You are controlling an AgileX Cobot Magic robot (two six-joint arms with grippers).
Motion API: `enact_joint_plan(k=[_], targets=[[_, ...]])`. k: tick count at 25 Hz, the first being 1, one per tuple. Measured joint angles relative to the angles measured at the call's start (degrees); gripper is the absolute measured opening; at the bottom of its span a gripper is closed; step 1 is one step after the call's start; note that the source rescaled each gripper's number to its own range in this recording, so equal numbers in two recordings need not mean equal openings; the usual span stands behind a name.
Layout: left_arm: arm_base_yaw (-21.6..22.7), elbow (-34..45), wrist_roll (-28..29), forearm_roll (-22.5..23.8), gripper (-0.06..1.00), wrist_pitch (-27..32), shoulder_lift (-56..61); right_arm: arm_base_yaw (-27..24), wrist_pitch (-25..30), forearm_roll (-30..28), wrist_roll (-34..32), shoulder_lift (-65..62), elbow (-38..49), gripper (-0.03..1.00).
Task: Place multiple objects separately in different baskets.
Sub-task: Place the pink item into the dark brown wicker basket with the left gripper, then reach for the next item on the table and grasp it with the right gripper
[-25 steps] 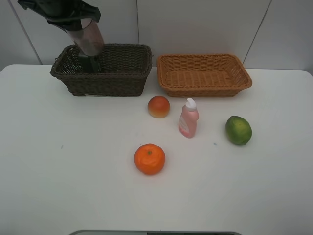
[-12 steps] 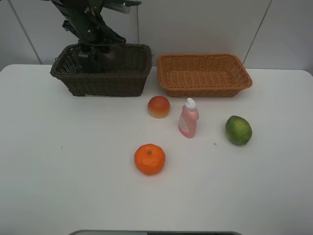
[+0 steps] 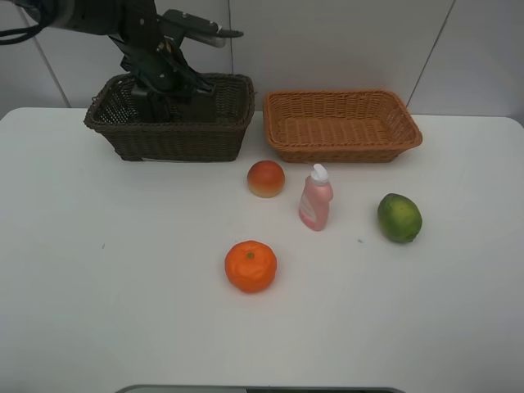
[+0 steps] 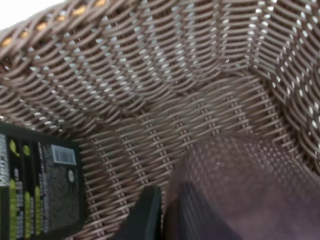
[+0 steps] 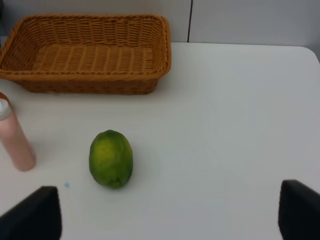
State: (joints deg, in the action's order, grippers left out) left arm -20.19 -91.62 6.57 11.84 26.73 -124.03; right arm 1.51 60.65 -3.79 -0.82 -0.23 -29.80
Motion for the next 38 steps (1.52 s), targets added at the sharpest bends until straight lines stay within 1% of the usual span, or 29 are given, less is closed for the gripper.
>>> enact_joint_plan(k=[1,3,4,6,9,11,12,15,23,30,34,38], targets=[[0.0,0.0,0.0,0.0,0.01,0.08,-0.07,0.0,0.0,0.0,0.0,0.0,0.0,0.86],[0.0,0.0,0.0,0.0,0.05,0.25,-0.07,0.0,0.0,0.0,0.0,0.0,0.0,0.86],[0.0,-0.02,0.0,0.0,0.12,0.25,-0.07,0.0,0.0,0.0,0.0,0.0,0.0,0.86],[0.0,-0.02,0.0,0.0,0.33,0.26,-0.07,0.0,0.0,0.0,0.0,0.0,0.0,0.86],[0.0,-0.09,0.0,0.0,0.76,0.25,-0.07,0.0,0.0,0.0,0.0,0.0,0.0,0.86],[0.0,-0.09,0.04,0.0,0.92,0.25,-0.07,0.0,0.0,0.0,0.0,0.0,0.0,0.86],[0.0,-0.13,0.04,0.0,0.96,0.25,-0.07,0.0,0.0,0.0,0.0,0.0,0.0,0.86],[-0.19,-0.27,0.04,0.0,0.99,0.11,0.03,0.0,0.0,0.0,0.0,0.0,0.0,0.86],[-0.77,-0.27,0.04,-0.77,1.0,0.76,3.13,0.0,0.0,0.0,0.0,0.0,0.0,0.86],[-1.38,-0.27,0.04,-1.22,1.0,7.07,9.15,0.0,0.0,0.0,0.0,0.0,0.0,0.86],[-3.06,-0.27,0.07,-1.57,1.0,11.39,13.77,0.0,0.0,0.0,0.0,0.0,0.0,0.86],[-5.36,1.5,0.11,-2.2,1.0,14.09,18.27,0.0,0.0,0.0,0.0,0.0,0.0,0.86]])
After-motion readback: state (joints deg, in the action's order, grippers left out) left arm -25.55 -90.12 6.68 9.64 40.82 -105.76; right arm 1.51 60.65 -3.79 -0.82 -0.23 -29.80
